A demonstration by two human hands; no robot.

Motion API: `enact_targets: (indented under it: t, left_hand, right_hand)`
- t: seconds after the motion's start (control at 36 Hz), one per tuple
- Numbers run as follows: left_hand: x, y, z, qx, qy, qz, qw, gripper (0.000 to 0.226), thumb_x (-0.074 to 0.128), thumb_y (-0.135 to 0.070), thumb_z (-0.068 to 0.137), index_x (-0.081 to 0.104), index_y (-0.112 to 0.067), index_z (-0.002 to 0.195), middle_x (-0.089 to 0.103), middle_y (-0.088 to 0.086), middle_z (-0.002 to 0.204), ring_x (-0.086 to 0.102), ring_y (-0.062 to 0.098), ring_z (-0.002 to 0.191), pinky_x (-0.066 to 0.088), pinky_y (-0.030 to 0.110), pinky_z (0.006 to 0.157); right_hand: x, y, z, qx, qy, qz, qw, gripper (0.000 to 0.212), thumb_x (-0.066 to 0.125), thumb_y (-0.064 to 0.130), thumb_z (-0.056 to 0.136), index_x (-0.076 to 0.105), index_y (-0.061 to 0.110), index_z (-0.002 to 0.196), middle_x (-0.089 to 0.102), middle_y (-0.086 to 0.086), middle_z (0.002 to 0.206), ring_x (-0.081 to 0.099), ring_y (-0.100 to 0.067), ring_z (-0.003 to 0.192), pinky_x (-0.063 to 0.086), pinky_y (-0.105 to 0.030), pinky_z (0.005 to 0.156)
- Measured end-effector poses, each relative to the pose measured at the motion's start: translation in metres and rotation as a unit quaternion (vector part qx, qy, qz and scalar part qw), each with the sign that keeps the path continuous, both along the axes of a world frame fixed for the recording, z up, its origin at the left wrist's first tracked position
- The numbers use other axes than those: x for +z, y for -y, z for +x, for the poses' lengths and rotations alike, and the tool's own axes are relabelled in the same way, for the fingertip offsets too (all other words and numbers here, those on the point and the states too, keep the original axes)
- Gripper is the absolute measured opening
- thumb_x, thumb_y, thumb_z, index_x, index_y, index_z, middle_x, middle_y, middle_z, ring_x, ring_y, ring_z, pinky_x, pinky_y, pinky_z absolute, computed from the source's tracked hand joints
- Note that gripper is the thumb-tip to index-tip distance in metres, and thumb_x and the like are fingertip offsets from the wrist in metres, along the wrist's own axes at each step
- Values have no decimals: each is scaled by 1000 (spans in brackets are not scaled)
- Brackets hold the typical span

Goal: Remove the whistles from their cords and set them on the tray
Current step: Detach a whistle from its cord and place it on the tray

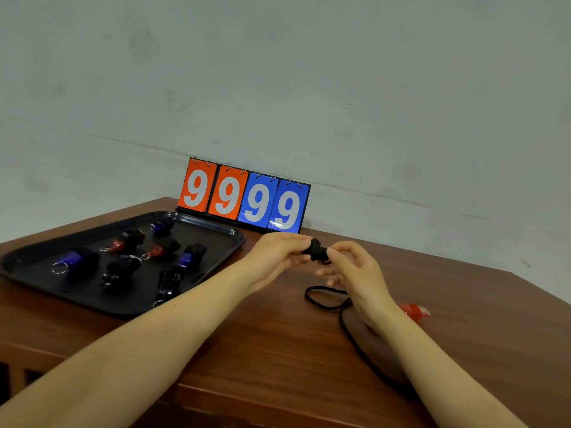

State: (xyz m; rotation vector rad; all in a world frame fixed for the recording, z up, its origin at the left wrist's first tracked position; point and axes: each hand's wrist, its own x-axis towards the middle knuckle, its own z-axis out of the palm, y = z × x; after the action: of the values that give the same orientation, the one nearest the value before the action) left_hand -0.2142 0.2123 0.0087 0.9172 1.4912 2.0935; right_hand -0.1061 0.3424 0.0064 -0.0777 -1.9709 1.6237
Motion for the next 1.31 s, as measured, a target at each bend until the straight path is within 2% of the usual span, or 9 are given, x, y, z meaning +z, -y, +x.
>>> enact_targets:
  t: [0.14, 0.39, 0.5, 0.61, 0.72, 0.92, 1.06, 1.19, 1.31]
  left_hand:
    - [-3, -5, 5, -50, 12, 13, 999, 18, 51, -10, 96, 66, 0, 103, 67, 9, 88, 64, 11, 77, 53, 19, 69]
    - [-11, -19, 13, 4, -25, -129, 991, 34, 30, -38, 104, 49, -10, 110, 44, 5, 69, 51, 15, 51, 43, 20, 45]
    - [-11, -21, 11, -11, -91, -143, 985, 43, 40, -47, 100, 49, -8, 116, 46, 6, 81, 52, 13, 55, 42, 19, 46]
    - [-11, -19, 11, -5, -129, -159, 979, 28, 47, -42, 98, 48, -15, 103, 47, 1, 72, 53, 11, 51, 41, 19, 45]
    - [-13, -18, 13, 28, -165, -185, 968, 37, 45, -44, 98, 40, -13, 119, 49, -1, 69, 52, 10, 49, 41, 18, 45]
    - [-12, -17, 16, 60, -245, -184, 950, 25, 32, -41, 103, 45, -25, 117, 54, 2, 82, 54, 10, 55, 44, 22, 50]
    - [-12, -14, 17, 40, -220, -175, 959, 21, 31, -45, 102, 47, -32, 94, 45, -3, 71, 41, 8, 55, 36, 23, 51]
    - [-12, -13, 15, 32, -227, -174, 958, 28, 46, -49, 96, 53, -24, 107, 48, -5, 69, 39, 4, 48, 32, 20, 45]
    - [-9, -14, 15, 41, -170, -168, 970, 22, 44, -41, 99, 55, -25, 90, 46, -9, 64, 38, 3, 50, 30, 20, 46]
  right_hand:
    - [4, 2, -1, 101, 29, -147, 984, 21, 58, 21, 90, 60, 3, 102, 66, -8, 75, 63, -13, 62, 50, -17, 52]
    - [2, 5, -8, 58, 69, -171, 981, 19, 56, 24, 95, 58, 6, 94, 57, -1, 58, 48, -7, 44, 36, -15, 37]
    - [2, 3, -9, 52, 73, -212, 973, 21, 58, 26, 94, 60, 5, 96, 56, -1, 59, 47, -5, 43, 35, -13, 35]
    - [2, 0, -9, 50, 74, -251, 964, 20, 60, 25, 93, 63, 5, 97, 58, 0, 60, 49, -5, 44, 38, -12, 37]
    - [1, 1, -9, 56, 72, -269, 959, 16, 61, 20, 92, 63, 5, 93, 60, -2, 61, 51, -5, 47, 38, -12, 37]
    - [1, 1, -8, 65, 78, -259, 961, 13, 59, 19, 93, 62, 6, 90, 61, -3, 62, 52, -5, 46, 40, -12, 38]
    - [1, 1, -9, 72, 83, -266, 958, 14, 60, 19, 93, 62, 5, 94, 61, -3, 62, 52, -5, 46, 39, -12, 38]
    - [3, 4, -9, 87, 79, -301, 946, 15, 59, 17, 92, 63, 2, 95, 60, -4, 63, 54, -6, 47, 41, -11, 37]
    - [4, 2, -8, 97, 72, -323, 939, 13, 56, 13, 94, 62, 2, 97, 62, -5, 62, 55, -6, 46, 41, -11, 37]
